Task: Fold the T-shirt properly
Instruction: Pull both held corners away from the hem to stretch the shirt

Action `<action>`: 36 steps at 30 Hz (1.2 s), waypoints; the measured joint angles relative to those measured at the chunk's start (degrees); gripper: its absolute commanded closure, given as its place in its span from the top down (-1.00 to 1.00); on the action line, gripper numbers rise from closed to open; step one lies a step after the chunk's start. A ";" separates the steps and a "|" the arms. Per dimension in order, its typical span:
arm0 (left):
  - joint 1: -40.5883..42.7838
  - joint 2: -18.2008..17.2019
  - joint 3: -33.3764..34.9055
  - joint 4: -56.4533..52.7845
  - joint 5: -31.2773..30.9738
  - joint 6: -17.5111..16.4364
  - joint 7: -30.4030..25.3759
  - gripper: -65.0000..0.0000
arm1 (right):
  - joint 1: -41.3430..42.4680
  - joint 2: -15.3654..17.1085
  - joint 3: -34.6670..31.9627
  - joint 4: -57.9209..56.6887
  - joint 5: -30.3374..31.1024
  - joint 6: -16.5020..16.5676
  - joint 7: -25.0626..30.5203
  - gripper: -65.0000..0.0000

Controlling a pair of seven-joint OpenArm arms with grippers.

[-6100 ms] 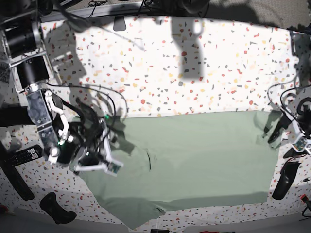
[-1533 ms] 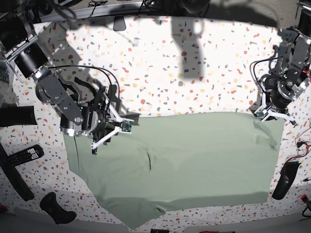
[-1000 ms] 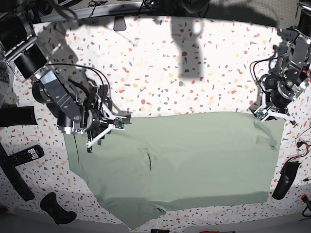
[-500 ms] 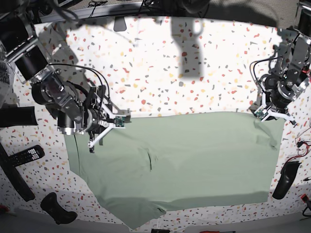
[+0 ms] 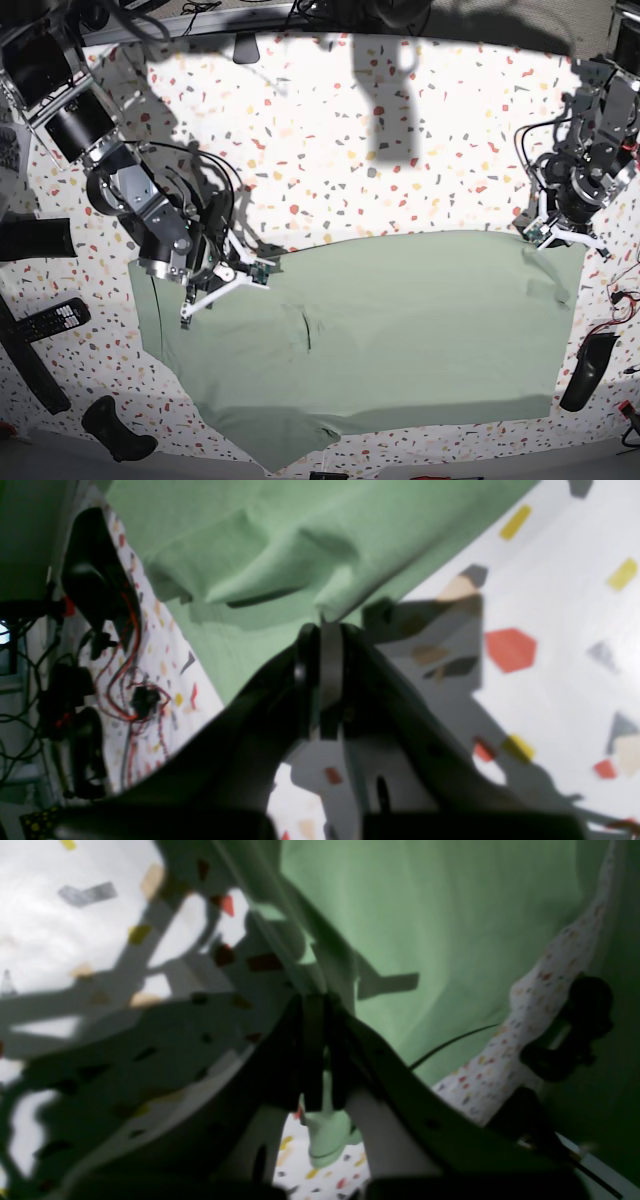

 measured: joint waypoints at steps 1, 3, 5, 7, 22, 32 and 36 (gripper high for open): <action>0.02 -0.31 0.00 0.00 0.00 0.00 0.59 -1.00 | -0.81 0.26 0.00 0.66 0.02 -0.02 0.00 -1.00; 0.07 -0.90 0.00 0.07 0.02 -0.04 1.18 -1.00 | -2.62 1.05 -0.04 2.49 -0.04 -0.07 0.00 -1.00; 0.20 -1.31 0.00 0.15 -0.02 -0.04 1.11 -1.00 | -4.15 1.90 -0.04 4.76 -0.17 -0.72 0.00 -1.00; 0.70 -1.97 0.00 0.48 0.02 0.00 1.01 -1.00 | -5.49 2.80 -0.07 7.06 -0.11 -2.78 0.00 -1.00; 12.11 -7.37 -0.02 16.85 -0.31 7.48 14.34 -1.00 | -18.60 13.40 -0.04 22.64 -0.35 -10.45 -5.62 -1.00; 16.55 -9.88 0.04 21.75 1.99 10.21 5.64 -1.00 | -22.23 14.19 -0.04 27.10 -1.90 -11.93 -5.99 -1.00; 16.65 -9.86 0.04 21.75 2.19 10.14 1.05 -0.28 | -22.23 14.19 -0.02 27.10 -3.23 -13.29 -6.01 -1.00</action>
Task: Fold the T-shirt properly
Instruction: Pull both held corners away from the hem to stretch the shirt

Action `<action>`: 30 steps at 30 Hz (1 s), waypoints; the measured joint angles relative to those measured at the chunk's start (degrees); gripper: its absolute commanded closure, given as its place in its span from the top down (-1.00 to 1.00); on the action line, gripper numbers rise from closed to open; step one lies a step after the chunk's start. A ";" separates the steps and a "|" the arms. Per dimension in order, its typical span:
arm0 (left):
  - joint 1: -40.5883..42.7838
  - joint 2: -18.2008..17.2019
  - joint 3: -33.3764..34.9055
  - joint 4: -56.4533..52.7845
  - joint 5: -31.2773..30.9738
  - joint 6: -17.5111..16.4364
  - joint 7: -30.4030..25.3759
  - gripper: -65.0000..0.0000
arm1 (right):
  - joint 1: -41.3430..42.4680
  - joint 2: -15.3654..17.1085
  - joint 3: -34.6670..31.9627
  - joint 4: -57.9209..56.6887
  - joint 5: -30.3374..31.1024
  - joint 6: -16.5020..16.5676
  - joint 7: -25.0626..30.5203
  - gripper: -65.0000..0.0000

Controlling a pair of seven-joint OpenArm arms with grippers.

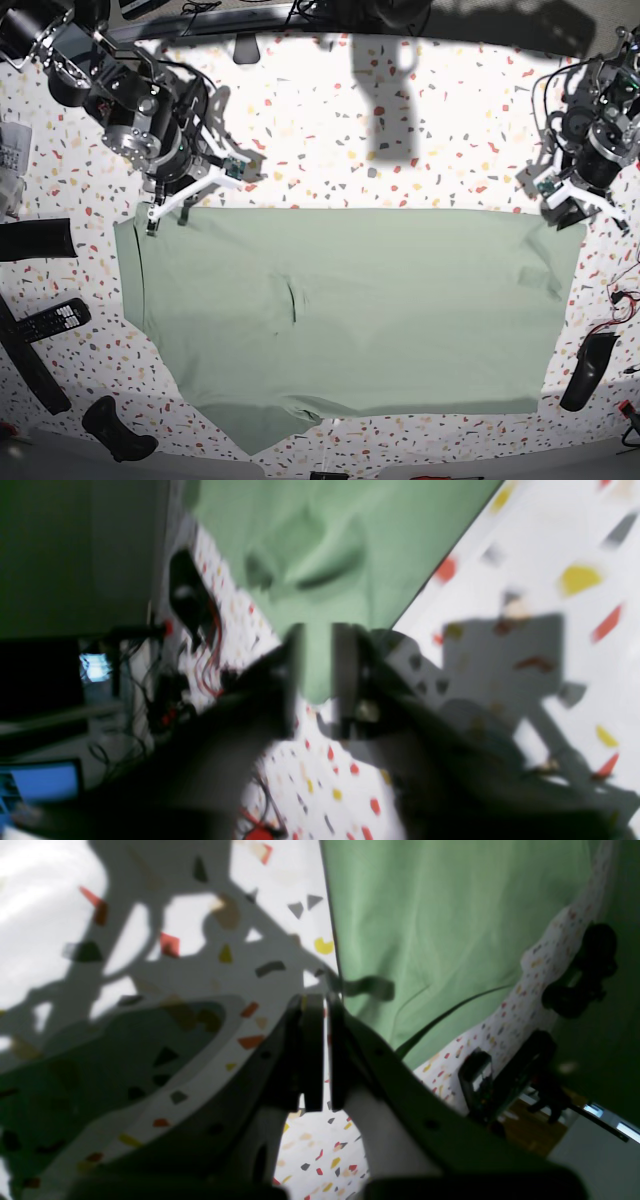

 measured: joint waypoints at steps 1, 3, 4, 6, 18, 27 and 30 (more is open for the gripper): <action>0.00 -0.02 0.00 0.00 0.00 0.04 -0.13 -0.22 | 0.00 -0.02 -0.02 0.00 0.02 0.02 0.00 -1.00; 0.00 -0.02 0.00 0.00 0.00 0.00 -0.09 -0.20 | 0.02 -0.02 0.00 0.00 0.04 0.00 0.00 -0.99; 0.00 -0.02 0.00 0.00 0.02 0.00 -0.07 -0.20 | 0.02 -0.07 0.00 0.00 0.20 0.00 0.00 -0.73; -0.02 -0.02 0.00 0.00 0.00 0.00 -0.09 -0.20 | 0.02 -0.61 0.00 0.00 0.37 0.00 0.63 -0.32; -12.24 5.90 -0.13 -0.02 -31.78 3.67 15.80 -0.34 | -0.04 -20.02 22.75 -0.02 15.19 -20.00 3.28 -0.27; -22.32 8.61 -0.15 -15.52 -43.80 -3.82 18.29 -0.45 | -0.24 -27.67 37.51 -9.49 21.68 -11.96 12.46 -0.27; -23.82 8.94 -0.33 -21.16 -46.82 -5.33 17.90 -0.45 | -0.24 -28.13 37.40 -14.97 21.94 -11.41 16.04 -0.27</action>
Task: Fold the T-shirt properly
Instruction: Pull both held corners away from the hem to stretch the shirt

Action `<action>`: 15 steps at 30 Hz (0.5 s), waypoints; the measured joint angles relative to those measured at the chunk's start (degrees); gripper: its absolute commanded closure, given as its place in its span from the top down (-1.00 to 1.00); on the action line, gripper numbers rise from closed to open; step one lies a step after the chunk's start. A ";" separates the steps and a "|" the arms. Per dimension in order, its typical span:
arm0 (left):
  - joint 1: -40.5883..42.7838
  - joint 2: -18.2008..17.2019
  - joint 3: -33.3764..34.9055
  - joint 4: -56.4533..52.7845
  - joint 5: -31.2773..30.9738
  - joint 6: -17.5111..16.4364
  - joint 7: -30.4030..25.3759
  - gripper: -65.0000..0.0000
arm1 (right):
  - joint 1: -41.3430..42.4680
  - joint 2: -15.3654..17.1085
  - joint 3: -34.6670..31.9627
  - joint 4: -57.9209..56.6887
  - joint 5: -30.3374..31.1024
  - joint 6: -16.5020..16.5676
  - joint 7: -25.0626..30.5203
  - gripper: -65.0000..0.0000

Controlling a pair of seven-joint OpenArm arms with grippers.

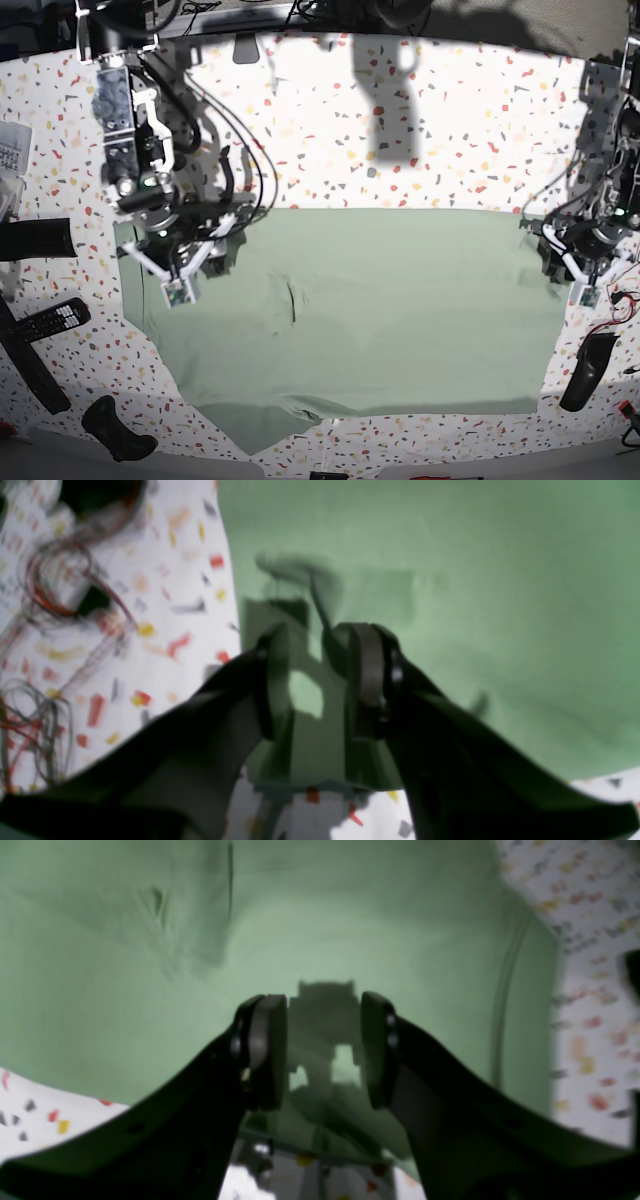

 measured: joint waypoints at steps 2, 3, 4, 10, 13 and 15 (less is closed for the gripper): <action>-0.11 0.72 0.02 -2.21 -0.68 -0.79 -1.57 -0.45 | 0.13 0.02 0.00 -4.13 -0.39 0.15 2.08 -0.27; -0.13 1.11 0.02 -2.95 -0.61 -0.76 -1.44 -0.45 | 0.37 0.04 0.02 -6.36 -0.46 0.02 2.60 -0.27; -0.11 1.53 0.02 -3.63 -0.68 -0.74 -1.38 -0.45 | 0.81 0.07 0.02 -8.92 -0.42 0.11 2.78 -0.27; 0.00 3.48 0.00 -6.03 -0.57 -0.76 -1.62 -0.45 | 5.88 0.13 0.13 -21.29 0.52 3.63 5.22 -0.27; 0.66 3.45 -0.07 -6.01 0.94 -0.83 -1.16 -0.45 | 3.87 0.13 0.11 -19.39 -0.09 5.99 5.79 -0.27; 1.60 3.48 -0.07 -5.84 2.27 -0.98 -1.66 -0.45 | 1.90 0.13 0.11 -16.81 -0.11 6.86 5.40 -0.27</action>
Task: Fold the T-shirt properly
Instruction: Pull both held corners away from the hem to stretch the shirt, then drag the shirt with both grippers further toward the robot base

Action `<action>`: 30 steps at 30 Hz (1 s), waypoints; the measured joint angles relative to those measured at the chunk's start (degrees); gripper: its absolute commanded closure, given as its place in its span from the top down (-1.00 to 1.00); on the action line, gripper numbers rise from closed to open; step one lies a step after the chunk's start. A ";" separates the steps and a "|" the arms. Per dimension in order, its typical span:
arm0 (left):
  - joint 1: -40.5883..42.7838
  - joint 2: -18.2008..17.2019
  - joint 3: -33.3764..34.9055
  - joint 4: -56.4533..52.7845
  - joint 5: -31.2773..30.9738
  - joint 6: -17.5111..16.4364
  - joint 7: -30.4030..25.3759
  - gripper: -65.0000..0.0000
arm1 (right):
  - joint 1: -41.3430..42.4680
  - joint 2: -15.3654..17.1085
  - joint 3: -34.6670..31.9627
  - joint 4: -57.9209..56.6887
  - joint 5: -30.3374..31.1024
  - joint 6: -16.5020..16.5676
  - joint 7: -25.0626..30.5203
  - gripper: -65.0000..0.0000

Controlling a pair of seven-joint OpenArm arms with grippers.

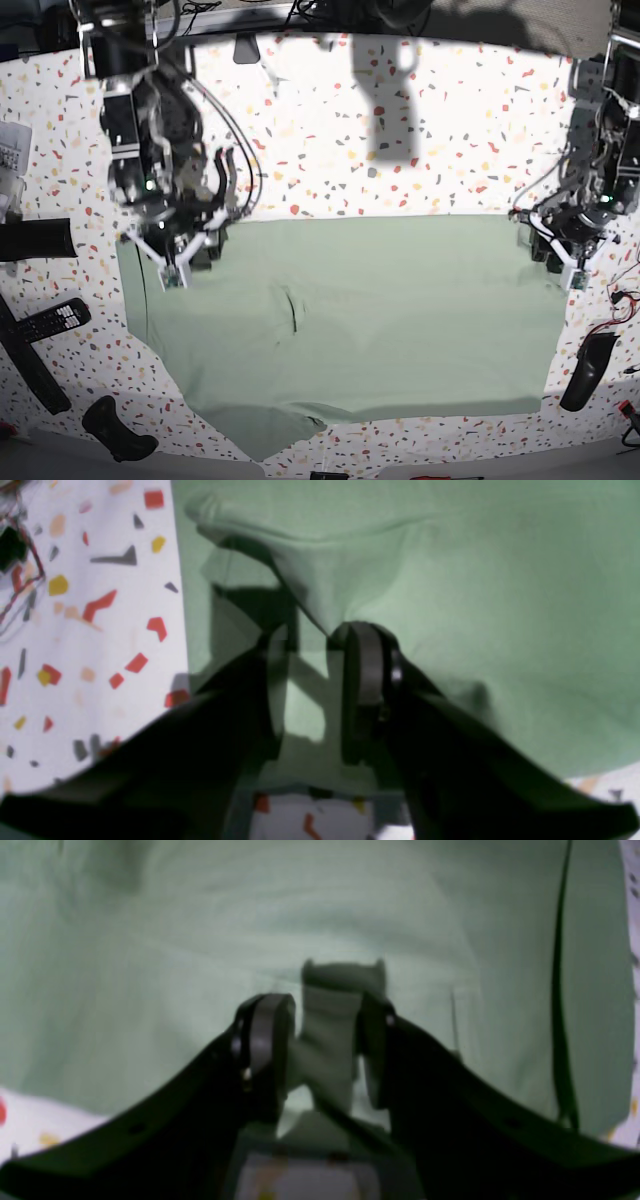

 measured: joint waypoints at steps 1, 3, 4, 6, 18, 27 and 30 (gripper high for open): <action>0.39 0.00 0.00 0.15 0.28 0.04 -0.37 -0.45 | -0.79 -0.02 0.00 1.29 -0.13 0.15 -0.44 -0.27; 1.33 -0.02 -0.13 0.70 0.46 0.26 -0.81 -0.45 | -2.64 0.02 0.02 3.78 -0.26 0.15 -1.51 -0.27; 1.95 -0.02 -0.17 1.03 0.46 0.26 -1.18 -0.45 | -3.80 0.00 0.02 4.83 -0.24 0.11 -1.60 -0.27; 3.26 -0.09 -0.37 2.21 0.48 0.50 -1.33 -0.45 | -6.05 0.02 0.02 6.64 -0.22 0.15 -1.27 -0.27; 16.46 -4.98 -0.35 16.44 7.48 4.39 -0.63 -0.45 | -16.90 0.02 0.70 17.94 -3.96 0.20 -3.30 -0.27; 21.51 -6.08 -0.48 19.87 7.78 5.46 -1.18 -0.45 | -24.59 0.02 0.70 24.72 -6.45 0.15 -4.72 -0.27; 22.62 -6.05 -0.59 20.02 10.36 5.70 -2.34 -0.45 | -26.56 0.04 0.70 25.66 -6.45 0.15 -4.68 -0.27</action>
